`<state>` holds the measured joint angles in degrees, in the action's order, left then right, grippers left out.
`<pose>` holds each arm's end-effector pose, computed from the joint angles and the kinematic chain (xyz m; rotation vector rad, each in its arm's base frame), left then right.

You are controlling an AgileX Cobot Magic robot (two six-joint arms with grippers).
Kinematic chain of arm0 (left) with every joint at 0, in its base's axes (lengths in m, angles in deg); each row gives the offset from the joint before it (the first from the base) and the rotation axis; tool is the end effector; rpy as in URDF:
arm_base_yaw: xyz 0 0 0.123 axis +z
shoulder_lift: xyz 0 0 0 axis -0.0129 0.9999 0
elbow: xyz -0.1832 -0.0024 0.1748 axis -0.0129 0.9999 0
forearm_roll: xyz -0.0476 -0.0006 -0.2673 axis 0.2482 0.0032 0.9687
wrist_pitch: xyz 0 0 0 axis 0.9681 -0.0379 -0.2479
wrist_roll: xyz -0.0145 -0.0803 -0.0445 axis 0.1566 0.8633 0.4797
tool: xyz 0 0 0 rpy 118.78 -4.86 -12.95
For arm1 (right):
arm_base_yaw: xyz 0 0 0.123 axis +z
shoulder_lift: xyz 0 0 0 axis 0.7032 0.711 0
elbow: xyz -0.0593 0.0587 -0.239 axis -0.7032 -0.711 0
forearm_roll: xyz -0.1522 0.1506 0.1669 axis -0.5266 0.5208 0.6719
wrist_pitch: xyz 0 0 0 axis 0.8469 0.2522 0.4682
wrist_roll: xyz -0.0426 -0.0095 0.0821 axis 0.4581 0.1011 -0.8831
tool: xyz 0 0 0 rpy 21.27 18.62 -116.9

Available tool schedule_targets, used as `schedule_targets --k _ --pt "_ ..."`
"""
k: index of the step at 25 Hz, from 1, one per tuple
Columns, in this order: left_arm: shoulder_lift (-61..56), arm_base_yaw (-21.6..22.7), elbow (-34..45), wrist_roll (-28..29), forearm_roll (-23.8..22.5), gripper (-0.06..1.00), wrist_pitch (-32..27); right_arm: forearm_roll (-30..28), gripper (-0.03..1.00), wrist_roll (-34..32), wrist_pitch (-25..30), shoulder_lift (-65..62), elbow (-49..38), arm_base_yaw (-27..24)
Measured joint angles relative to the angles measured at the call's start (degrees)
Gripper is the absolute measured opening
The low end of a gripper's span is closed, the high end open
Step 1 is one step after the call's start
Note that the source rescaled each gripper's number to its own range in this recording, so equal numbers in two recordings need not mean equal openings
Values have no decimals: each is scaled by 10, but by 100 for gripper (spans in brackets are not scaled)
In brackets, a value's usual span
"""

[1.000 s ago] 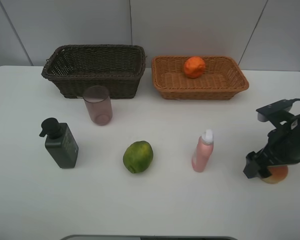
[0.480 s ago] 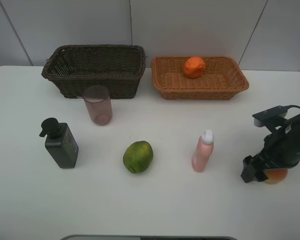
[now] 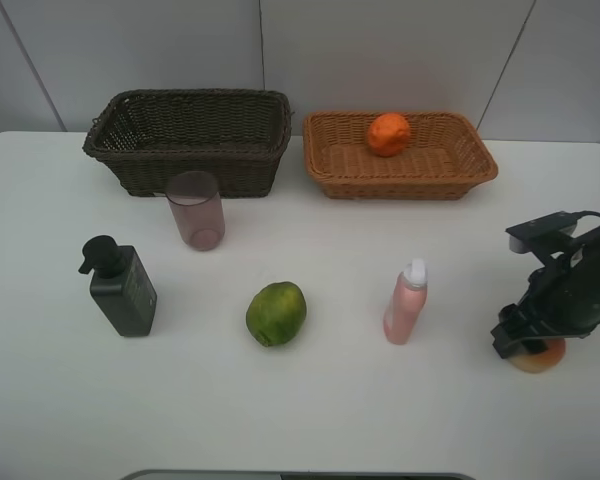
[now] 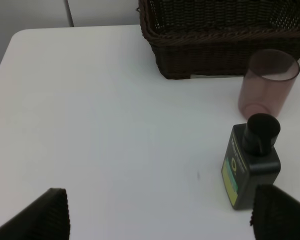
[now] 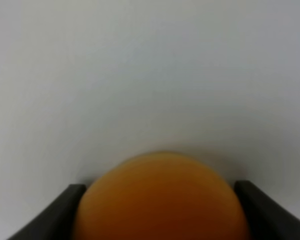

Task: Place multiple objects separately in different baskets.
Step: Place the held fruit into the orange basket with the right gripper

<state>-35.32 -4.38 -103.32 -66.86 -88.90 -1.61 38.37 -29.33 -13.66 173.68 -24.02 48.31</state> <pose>0.0447 -0.0004 0.2867 0.0419 2.0398 -0.0155 0.2178 0.0133 0.0530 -0.5713 2.9986 -0.0265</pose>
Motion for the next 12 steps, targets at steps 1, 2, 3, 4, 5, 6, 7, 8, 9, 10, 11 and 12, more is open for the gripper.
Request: schedule_targets --k 1,2,3,4,5,6,7,8,9,10,11,12 --pt "0 0 0 0 0 94 0 0 43 0 0 0 0 0" --pt "0 0 0 0 0 94 0 1 43 0 0 0 0 0" --pt "0 0 0 0 0 94 0 1 43 0 0 0 0 0" --pt "0 0 0 0 0 94 0 1 43 0 0 0 0 0" --pt "0 0 0 0 0 94 0 1 43 0 0 0 0 0" --pt "0 0 0 0 0 94 0 1 43 0 0 0 0 0" --pt "0 0 0 0 0 94 0 1 43 0 0 0 0 0" --pt "0 0 0 0 0 94 0 1 43 0 0 0 0 0" --pt "0 0 0 0 0 94 0 1 43 0 0 0 0 0" --pt "0 0 0 0 0 94 0 1 43 0 0 0 0 0" --pt "0 0 0 0 0 94 0 1 43 0 0 0 0 0" --pt "0 0 0 0 0 94 0 1 43 0 1 0 0 0"
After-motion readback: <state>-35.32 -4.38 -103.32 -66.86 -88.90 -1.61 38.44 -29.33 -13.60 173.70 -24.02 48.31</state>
